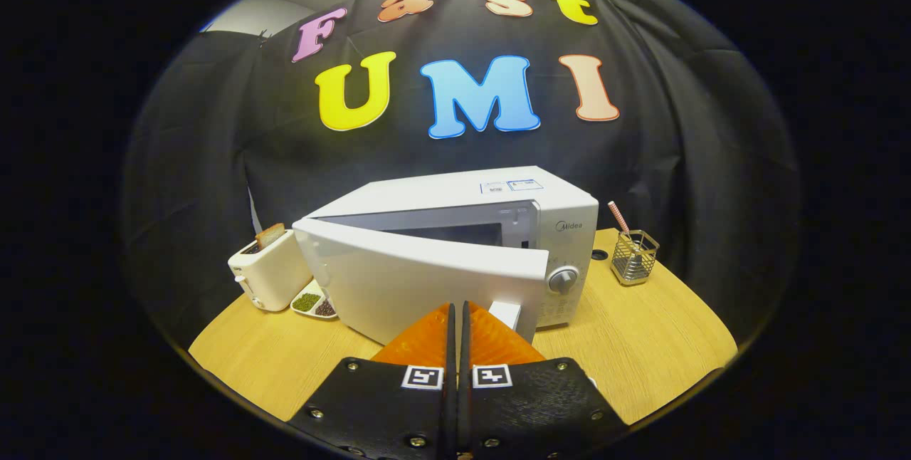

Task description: Open the microwave, put the food inside, and close the microwave door.

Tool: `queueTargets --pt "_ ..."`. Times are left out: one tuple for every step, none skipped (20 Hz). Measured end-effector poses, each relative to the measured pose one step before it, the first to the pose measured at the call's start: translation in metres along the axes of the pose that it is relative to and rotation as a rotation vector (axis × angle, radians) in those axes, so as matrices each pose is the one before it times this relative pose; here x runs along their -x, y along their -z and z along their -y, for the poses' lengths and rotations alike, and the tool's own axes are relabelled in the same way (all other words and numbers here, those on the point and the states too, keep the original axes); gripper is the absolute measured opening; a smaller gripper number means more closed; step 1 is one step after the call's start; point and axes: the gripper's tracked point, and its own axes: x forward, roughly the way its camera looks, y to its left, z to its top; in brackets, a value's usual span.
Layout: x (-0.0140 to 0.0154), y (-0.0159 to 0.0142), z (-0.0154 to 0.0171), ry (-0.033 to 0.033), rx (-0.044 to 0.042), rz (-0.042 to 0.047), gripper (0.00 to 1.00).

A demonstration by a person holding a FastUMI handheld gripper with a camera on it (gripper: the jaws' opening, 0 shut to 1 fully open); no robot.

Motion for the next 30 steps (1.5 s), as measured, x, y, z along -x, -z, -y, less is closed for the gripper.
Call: queueTargets --pt "-0.00684 -0.00438 0.00412 0.00707 -0.00343 0.00356 0.01" --pt "-0.00528 -0.00274 0.00283 0.00552 -0.00374 0.00233 0.01" --pt "-0.00657 -0.00294 0.003 0.00452 -0.00187 0.00144 0.01" --pt "-0.00634 -0.0023 0.00218 0.00419 0.00065 0.00226 0.01" --pt "-0.00667 -0.00102 0.00126 0.00313 0.00136 -0.00185 0.01" --pt "-0.00631 -0.00015 0.00089 0.00162 0.00325 -0.00318 0.01" --pt "-0.00533 -0.0008 0.0009 0.00193 0.00155 -0.00187 0.01" --pt "-0.00495 -0.0007 0.00094 0.00091 0.00163 -0.00012 0.01" --pt "-0.00432 -0.00165 0.00112 0.00052 0.00202 0.00287 0.01" --pt "-0.0034 -0.00207 0.00134 -0.00009 0.00233 0.00629 0.01" --pt "-0.00399 -0.00287 0.00114 0.00017 0.00507 0.0087 0.01" --pt "-0.00473 -0.00175 0.00093 0.001 0.0081 0.00731 0.01" --pt "-0.00592 -0.00209 0.00123 0.00299 0.00845 0.00502 0.01" --pt "-0.00652 -0.00078 0.00236 0.00686 0.007 -0.00056 0.01" --pt "-0.00647 -0.00245 0.00247 0.00559 0.00014 0.00008 0.01" --pt "-0.0056 -0.00246 0.00224 0.00561 -0.00659 0.00054 0.01" --pt "-0.00291 -0.00069 0.00009 -0.00018 -0.01722 -0.00178 0.01" --pt "0.00206 0.00172 -0.00144 -0.00063 -0.00451 0.00013 0.01" --pt "0.00025 -0.00003 -0.00053 -0.00159 0.0153 0.00808 0.01" --pt "-0.00219 -0.00079 0.00081 -0.00073 0.01935 0.01077 0.01" --pt "-0.00375 -0.00121 0.00042 0.00074 0.0103 0.00656 0.01" --pt "-0.0094 -0.00304 0.00325 0.00964 0.01424 0.00848 0.01" --pt "0.00621 -0.00223 0.00062 -0.00775 -0.01703 -0.00459 0.01" --pt "-0.00589 0.00392 -0.00074 0.00065 0.01092 -0.00141 0.01" --pt "0.00059 -0.00044 -0.00096 -0.00073 0.02849 0.01092 0.01" --pt "-0.00032 0.00162 -0.00032 0.00328 0.02839 0.00122 0.01" --pt "0.00037 0.00082 -0.00019 0.00021 0.02754 0.00319 0.01" --pt "0.00105 -0.00006 0.00074 -0.00427 0.0178 -0.00031 0.01" --pt "0.00096 -0.00115 0.00017 -0.00726 0.00233 -0.00038 0.01" --pt "0.00035 -0.00125 0.00153 -0.0063 -0.00804 -0.01401 0.01"
